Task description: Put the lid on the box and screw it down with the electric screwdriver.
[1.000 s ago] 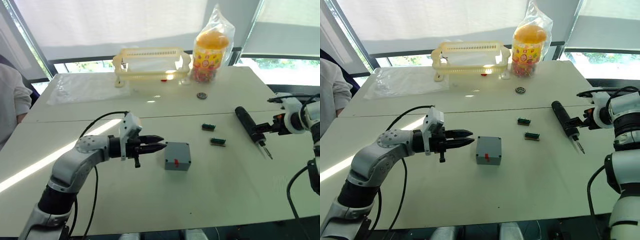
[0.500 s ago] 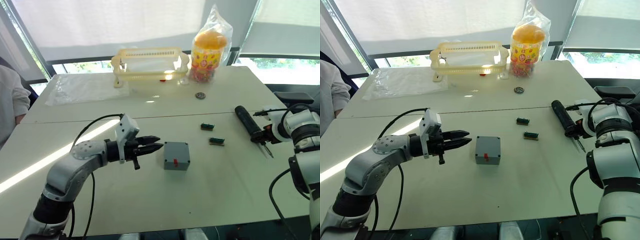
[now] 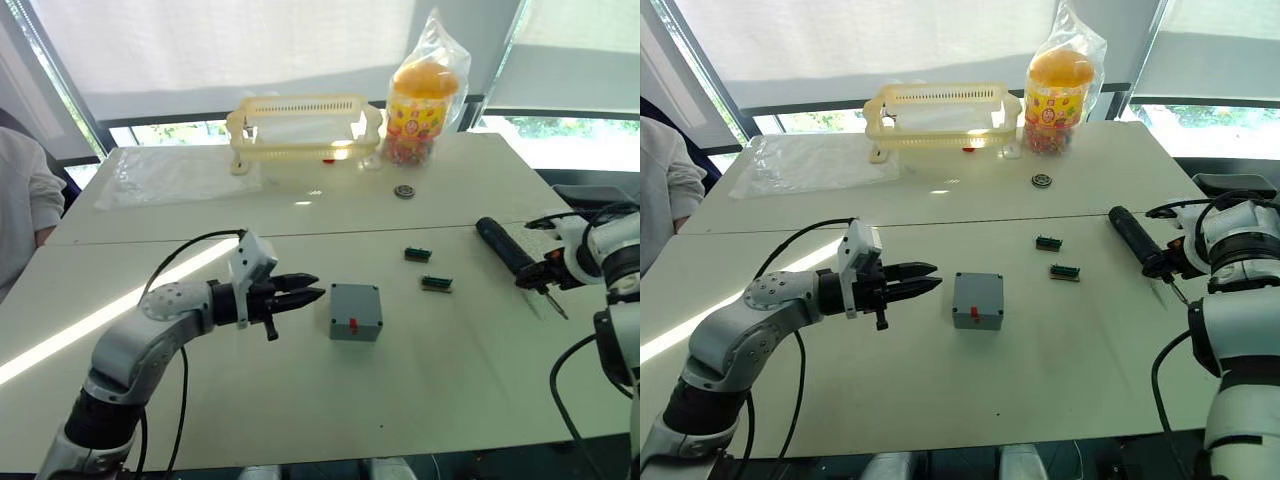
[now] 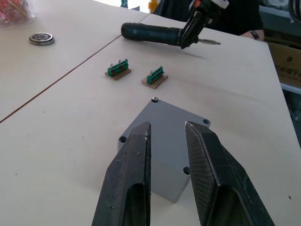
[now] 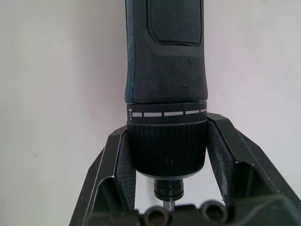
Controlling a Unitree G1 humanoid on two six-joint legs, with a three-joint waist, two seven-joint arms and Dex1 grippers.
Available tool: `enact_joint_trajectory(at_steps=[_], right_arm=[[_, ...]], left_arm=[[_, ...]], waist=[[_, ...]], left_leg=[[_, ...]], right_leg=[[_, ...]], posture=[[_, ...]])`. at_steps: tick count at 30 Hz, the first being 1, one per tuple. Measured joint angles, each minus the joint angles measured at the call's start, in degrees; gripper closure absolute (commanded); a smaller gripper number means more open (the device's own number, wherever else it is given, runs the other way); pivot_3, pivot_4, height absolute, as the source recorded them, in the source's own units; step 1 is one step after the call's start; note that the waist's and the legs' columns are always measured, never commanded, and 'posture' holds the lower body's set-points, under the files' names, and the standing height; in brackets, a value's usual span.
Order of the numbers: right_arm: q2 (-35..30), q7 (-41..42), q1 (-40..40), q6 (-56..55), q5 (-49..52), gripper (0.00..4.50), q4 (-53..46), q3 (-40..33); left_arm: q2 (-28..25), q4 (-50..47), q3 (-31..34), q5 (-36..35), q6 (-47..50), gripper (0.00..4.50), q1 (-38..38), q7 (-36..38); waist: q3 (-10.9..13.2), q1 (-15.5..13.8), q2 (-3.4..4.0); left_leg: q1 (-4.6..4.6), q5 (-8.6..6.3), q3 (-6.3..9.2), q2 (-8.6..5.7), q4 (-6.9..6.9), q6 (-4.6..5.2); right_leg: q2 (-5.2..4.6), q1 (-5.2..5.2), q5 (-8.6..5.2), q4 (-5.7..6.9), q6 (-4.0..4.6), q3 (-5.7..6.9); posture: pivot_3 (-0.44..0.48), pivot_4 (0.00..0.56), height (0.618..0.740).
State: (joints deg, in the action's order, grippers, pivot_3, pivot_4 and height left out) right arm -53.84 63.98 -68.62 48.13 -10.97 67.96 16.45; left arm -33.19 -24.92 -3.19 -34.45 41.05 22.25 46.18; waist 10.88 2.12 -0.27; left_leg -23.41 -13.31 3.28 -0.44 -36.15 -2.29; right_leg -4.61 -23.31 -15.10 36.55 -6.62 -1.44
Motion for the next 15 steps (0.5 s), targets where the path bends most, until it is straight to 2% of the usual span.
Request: enact_joint_trajectory(at_steps=[2, 6, 9, 12, 15], right_arm=[[-2.53, 2.89, 3.06, 5.48, 0.99, 2.79, -7.9, -0.27], [-8.08, 5.89, 20.84, 26.49, 8.6, 2.79, -37.81, -5.16], [-8.29, 3.56, 32.35, 38.67, 13.68, 2.79, -55.88, -11.39], [-8.22, 0.29, 38.68, 43.53, 18.32, 2.79, -66.82, -17.25], [-8.03, -3.38, 43.91, 44.0, 23.63, 2.79, -72.49, -21.2]], left_arm=[[0.19, 0.29, -0.32, 0.01, -0.02, 3.37, 0.5, 0.06], [0.8, 2.12, -0.86, 0.05, -0.27, 3.37, 2.05, 0.79], [0.95, 3.09, -1.33, 0.13, -0.48, 3.37, 2.85, 1.64], [1.19, 4.14, -2.22, 0.19, -0.71, 3.37, 3.45, 2.37], [1.34, 4.64, -2.81, 0.22, -1.04, 3.37, 3.89, 2.99]], waist=[[0.0, 0.01, 0.0], [-0.01, -0.85, 0.0], [-0.06, -1.18, 0.11], [-0.06, -1.27, 0.1], [-0.05, -1.37, 0.1]], left_leg=[[0.0, 0.0, 0.02, 0.0, 0.0, 0.0], [-0.01, 0.0, 0.13, 0.01, -0.02, 0.01], [0.03, 0.0, 0.07, 0.0, -0.1, 0.01], [0.08, 0.0, 0.08, 0.0, -0.16, 0.01], [0.05, 0.0, 0.08, 0.0, -0.22, 0.01]], right_leg=[[0.0, 0.0, 0.0, 0.02, 0.0, 0.01], [0.03, -0.07, -0.02, 0.23, -0.01, 0.05], [0.03, -0.12, -0.04, 0.47, -0.01, 0.0], [0.04, -0.07, -0.04, 0.53, 0.0, 0.01], [0.03, -0.05, -0.04, 0.52, 0.0, 0.0]], posture=[[0.0, 0.15, 0.74], [0.0, 0.15, 0.74], [0.0, 0.15, 0.74], [0.0, 0.15, 0.74], [0.0, 0.15, 0.74]])
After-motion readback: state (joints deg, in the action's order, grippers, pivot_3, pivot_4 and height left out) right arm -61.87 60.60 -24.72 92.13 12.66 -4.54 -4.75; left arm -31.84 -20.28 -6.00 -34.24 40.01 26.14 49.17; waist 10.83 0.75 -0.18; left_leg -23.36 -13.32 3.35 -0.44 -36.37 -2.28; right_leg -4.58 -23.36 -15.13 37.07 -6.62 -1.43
